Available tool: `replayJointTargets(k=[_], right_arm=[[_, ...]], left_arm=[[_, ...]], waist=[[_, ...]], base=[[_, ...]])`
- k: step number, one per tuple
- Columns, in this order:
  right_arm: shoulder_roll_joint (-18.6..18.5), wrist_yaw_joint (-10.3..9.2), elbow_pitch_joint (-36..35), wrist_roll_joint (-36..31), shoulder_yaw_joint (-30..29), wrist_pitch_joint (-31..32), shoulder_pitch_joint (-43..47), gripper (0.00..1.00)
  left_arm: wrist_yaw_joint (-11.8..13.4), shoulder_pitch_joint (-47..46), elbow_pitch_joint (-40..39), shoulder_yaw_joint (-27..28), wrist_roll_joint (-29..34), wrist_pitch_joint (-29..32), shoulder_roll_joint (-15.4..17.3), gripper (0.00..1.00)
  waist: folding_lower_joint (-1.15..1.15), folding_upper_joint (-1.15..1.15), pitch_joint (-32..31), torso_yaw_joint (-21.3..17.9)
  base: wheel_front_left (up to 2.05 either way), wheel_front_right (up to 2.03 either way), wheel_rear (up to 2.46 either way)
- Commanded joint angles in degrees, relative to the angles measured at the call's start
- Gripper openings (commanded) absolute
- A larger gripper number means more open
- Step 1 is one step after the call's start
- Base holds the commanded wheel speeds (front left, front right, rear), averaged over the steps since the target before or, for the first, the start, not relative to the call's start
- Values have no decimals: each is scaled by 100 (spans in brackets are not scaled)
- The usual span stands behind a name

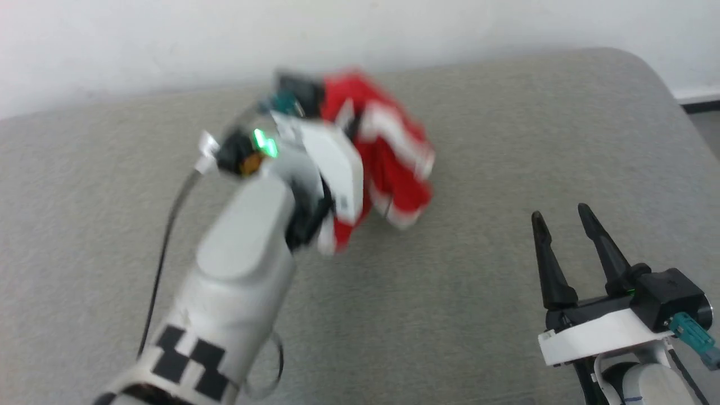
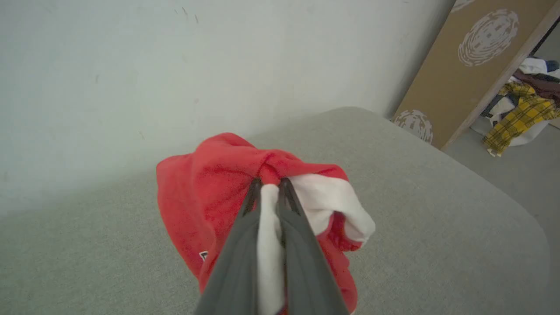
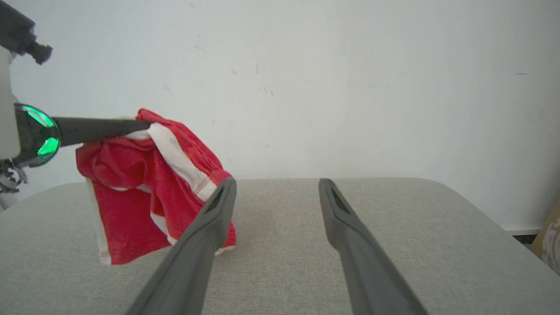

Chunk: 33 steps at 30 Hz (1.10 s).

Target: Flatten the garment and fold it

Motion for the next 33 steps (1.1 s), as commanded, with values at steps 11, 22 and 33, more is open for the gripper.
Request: replayJointTargets(k=[11,22,33], right_arm=[[-9,-11,-25,27,93,76,113,100],[-9,-11,-46,11,53,108,167,100],[-9,-11,-11,40,-206,113,185,100]], left_arm=[[-116,827,1402,-1082,-675,1847,-27,49],[13,817,676,-690,-759,-555,81,100],[428,2077,-1329,339,-190,-2186,912,100]], waist=[[0,0,-9,-326],[0,0,-133,114],[0,0,-270,574]], base=[[0,0,0],[0,0,0],[0,0,0]])
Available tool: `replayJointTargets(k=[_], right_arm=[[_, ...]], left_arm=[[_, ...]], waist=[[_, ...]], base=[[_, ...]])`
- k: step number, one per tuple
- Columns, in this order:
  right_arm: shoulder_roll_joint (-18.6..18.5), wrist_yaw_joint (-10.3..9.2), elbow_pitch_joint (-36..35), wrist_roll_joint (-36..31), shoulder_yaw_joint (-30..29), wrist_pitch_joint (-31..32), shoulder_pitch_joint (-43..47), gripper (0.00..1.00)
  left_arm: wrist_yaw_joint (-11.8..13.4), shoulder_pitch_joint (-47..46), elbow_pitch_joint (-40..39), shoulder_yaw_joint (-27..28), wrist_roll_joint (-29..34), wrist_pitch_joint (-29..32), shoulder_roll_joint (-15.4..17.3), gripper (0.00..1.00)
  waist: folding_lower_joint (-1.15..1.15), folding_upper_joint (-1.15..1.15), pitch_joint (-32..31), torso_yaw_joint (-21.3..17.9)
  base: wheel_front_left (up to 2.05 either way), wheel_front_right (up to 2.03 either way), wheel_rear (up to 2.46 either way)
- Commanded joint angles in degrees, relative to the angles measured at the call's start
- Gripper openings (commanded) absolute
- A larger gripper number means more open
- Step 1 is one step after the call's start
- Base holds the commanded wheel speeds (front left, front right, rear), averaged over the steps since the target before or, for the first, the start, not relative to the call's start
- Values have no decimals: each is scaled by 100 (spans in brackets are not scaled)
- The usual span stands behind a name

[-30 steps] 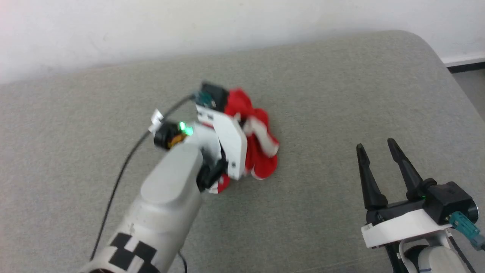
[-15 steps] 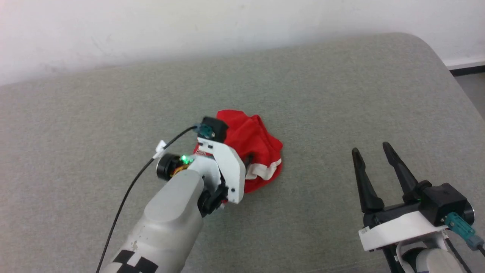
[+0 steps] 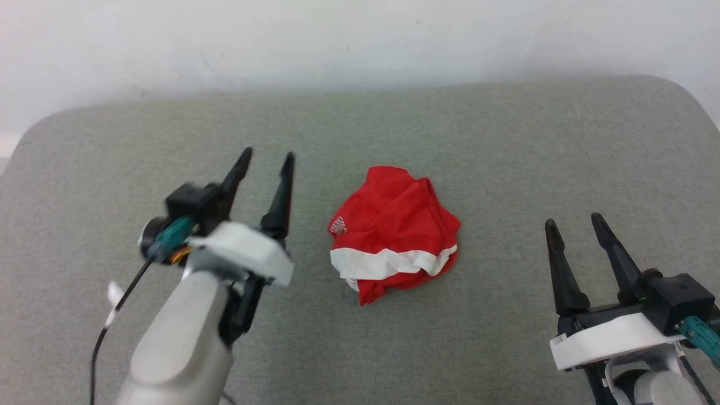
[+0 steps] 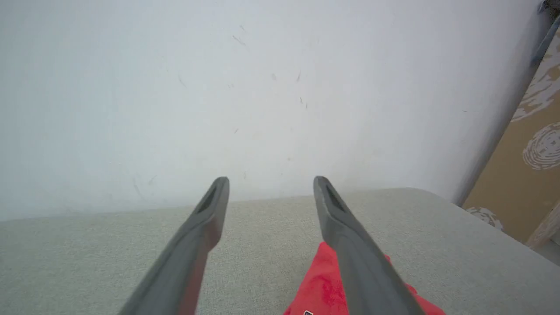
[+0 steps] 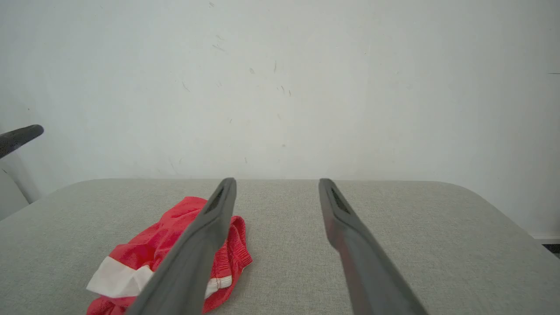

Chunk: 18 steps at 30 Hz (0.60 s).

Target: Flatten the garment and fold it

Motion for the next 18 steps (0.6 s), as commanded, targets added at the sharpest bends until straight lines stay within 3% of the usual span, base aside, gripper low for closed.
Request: replayJointTargets(k=[1,6,11,18], right_arm=[[-8,-10,22,40,-26,-27,47,100],[-8,-10,182,89,-127,-53,52,100],[-8,-10,471,180,-197,91,35,100],[-8,-10,1383,544,-124,965,-596,100]], left_arm=[[49,308,-247,158,108,-27,46,100],[70,1423,-1242,851,461,-29,73,100],[13,2230,-1707,1313,707,-29,-54,100],[-156,2607,-2060,1662,1020,-30,-329,100]], waist=[[0,0,-60,127],[0,0,-142,312],[0,0,-182,499],[0,0,-32,757]], base=[[0,0,0],[0,0,0],[0,0,0],[0,0,0]])
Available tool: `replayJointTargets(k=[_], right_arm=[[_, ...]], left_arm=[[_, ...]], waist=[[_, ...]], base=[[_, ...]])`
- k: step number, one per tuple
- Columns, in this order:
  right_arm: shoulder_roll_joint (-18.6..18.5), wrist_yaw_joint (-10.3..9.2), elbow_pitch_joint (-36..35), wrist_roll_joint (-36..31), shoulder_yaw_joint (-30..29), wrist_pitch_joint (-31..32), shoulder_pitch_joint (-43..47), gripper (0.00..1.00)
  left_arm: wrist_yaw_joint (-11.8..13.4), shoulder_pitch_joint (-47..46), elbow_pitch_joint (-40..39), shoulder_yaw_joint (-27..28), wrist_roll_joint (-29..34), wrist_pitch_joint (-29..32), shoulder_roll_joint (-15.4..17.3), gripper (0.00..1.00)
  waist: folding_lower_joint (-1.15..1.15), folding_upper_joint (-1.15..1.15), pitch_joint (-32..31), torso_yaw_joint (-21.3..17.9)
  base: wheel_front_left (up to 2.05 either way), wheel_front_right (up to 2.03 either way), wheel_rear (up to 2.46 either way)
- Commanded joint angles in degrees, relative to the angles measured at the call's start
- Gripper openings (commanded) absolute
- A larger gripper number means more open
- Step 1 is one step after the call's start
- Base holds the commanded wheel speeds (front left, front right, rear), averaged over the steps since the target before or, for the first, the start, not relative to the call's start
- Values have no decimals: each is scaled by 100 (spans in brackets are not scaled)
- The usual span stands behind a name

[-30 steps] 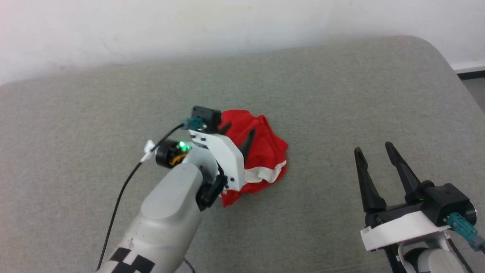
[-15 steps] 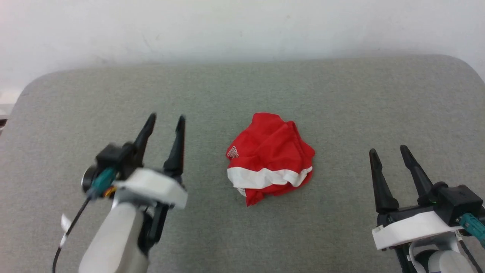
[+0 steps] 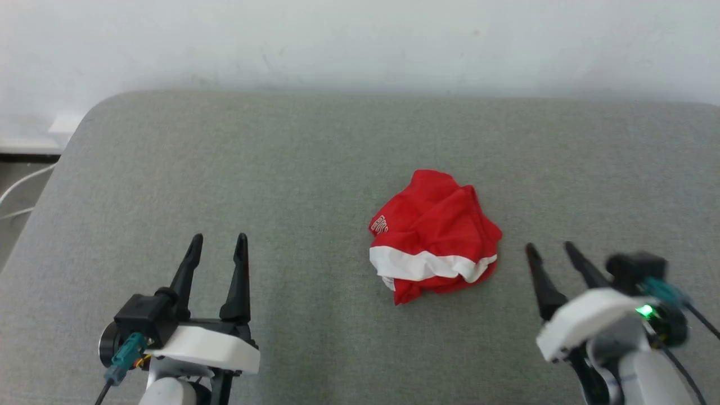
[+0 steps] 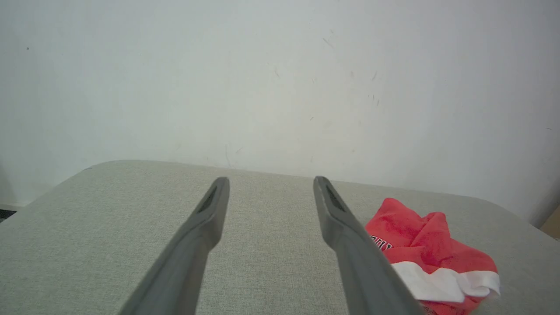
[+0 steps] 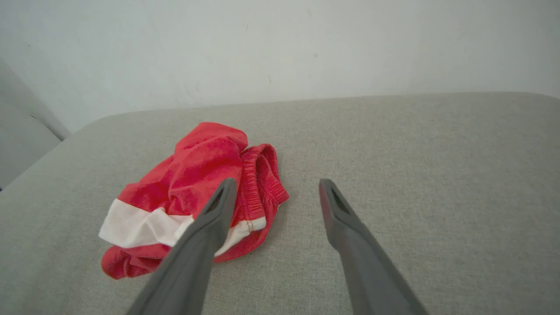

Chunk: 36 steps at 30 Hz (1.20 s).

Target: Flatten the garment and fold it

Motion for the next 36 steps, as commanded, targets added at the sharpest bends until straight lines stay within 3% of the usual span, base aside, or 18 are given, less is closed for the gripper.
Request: replayJointTargets(k=[1,7,13,14,15,17,18,21,26,32,36], right_arm=[[-6,-5,218,61,73,238,-257,100],[-6,-5,1450,362,277,1200,-1347,100],[-6,-5,2613,347,342,1760,-2233,99],[-6,-5,2788,364,367,1857,-2331,58],[-6,-5,2947,378,394,1939,-2417,42],[-6,-5,3206,422,453,2063,-2553,23],[-6,-5,3307,457,472,2088,-2605,0],[-6,-5,3500,568,515,2068,-2698,0],[-48,-5,3471,447,129,1500,-2808,0],[-487,-5,2844,-665,-747,994,-2994,0],[-482,-5,1958,-1545,-1300,1029,-3089,0]], left_arm=[[-63,45,-57,55,80,-26,-65,100],[-221,-38,-147,174,288,-27,-308,100],[-367,-149,-97,249,402,-27,-449,100],[-386,-158,-84,261,416,-27,-466,100],[-403,-167,-72,271,432,-27,-481,100],[-434,-181,-51,285,455,-27,-510,100],[-449,-184,-38,289,466,-27,-522,100],[-484,-172,-15,317,487,-27,-551,100],[-523,-123,32,364,527,-27,-580,100],[-565,-105,53,374,569,-27,-596,100],[-586,-118,57,347,574,-27,-604,100]], waist=[[0,0,121,119],[0,0,383,308],[0,0,547,469],[0,0,562,484],[0,0,571,497],[0,0,584,520],[0,0,581,528],[0,0,560,520],[0,0,454,449],[0,0,312,398],[0,0,283,419]], base=[[0,0,0],[0,0,0],[0,0,0],[0,0,0],[0,0,0],[0,0,0],[0,0,0],[0,0,0],[0,0,0],[0,0,0],[0,0,0]])
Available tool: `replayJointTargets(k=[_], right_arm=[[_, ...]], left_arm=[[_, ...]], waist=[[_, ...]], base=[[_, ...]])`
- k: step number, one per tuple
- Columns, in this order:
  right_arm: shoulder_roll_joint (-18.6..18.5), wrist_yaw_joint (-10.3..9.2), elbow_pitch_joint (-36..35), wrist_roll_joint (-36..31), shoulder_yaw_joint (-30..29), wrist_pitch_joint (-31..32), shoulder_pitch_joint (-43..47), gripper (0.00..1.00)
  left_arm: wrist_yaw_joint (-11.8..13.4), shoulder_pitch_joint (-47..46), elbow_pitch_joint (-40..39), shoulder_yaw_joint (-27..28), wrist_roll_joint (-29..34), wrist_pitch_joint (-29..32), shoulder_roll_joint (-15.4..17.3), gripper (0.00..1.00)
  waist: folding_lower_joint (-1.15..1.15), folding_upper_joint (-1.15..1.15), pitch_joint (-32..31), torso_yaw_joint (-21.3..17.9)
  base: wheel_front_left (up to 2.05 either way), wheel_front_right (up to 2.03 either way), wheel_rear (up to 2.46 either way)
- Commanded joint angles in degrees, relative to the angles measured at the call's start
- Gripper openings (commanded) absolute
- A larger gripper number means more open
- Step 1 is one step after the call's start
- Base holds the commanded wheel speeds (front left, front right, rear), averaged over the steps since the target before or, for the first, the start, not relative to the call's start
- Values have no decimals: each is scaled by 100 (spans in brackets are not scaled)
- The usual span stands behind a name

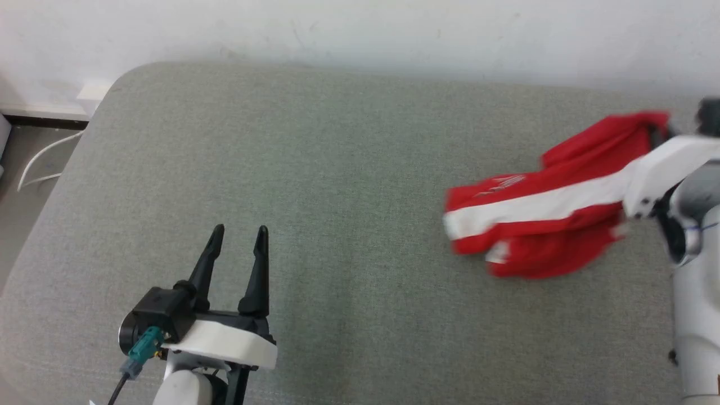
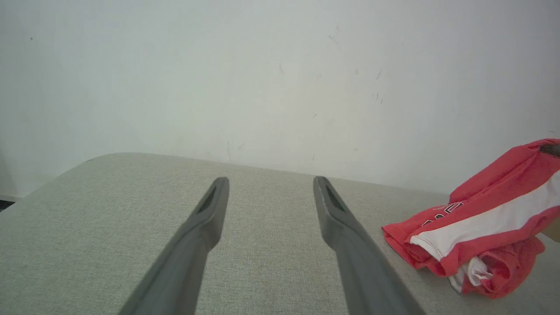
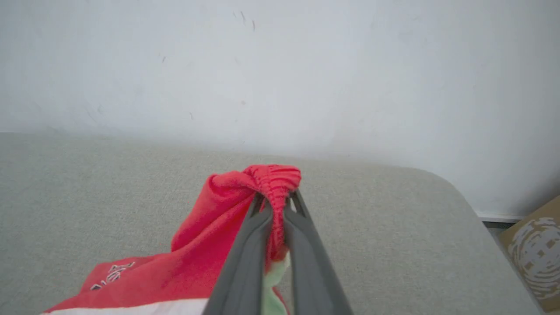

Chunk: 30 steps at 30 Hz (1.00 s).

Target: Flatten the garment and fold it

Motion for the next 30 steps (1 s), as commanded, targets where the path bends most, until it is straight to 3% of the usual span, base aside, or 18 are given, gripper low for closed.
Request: replayJointTargets(k=[1,5,8,13,22,23,24,27,30], right_arm=[[107,-4,-401,-318,-124,45,-108,0],[263,-4,-1141,-781,-189,76,-162,0],[398,-4,-1582,-922,212,173,-182,0],[496,-4,-1387,-556,1512,589,-45,0],[540,-4,-337,933,4263,706,154,0],[541,-4,-255,1094,4479,697,159,17],[542,-4,-188,1280,4681,684,168,98],[542,-4,-111,1801,4937,578,188,100],[451,-4,-310,2213,4750,148,262,100]], left_arm=[[-26,-3,8,-8,50,-27,-18,100],[-38,-22,0,-40,44,-27,-23,100],[-48,-51,3,-74,36,-27,-26,100],[-61,-124,41,-117,-1,-27,-30,100],[-69,-220,100,-165,-70,-27,-33,100],[-69,-228,100,-164,-74,-27,-33,100],[-67,-233,106,-165,-76,-27,-34,100],[-65,-245,145,-199,-88,-27,-34,100],[-64,-234,200,-238,-81,-27,-34,100]], waist=[[1,0,-1,22],[1,0,25,59],[1,0,76,111],[1,0,191,218],[1,0,365,340],[1,0,376,338],[1,0,381,332],[1,0,384,283],[1,0,325,195]], base=[[0,0,0],[0,0,0],[0,0,0],[0,0,0],[0,0,0],[0,0,0],[0,0,0],[0,0,0],[0,0,0]])
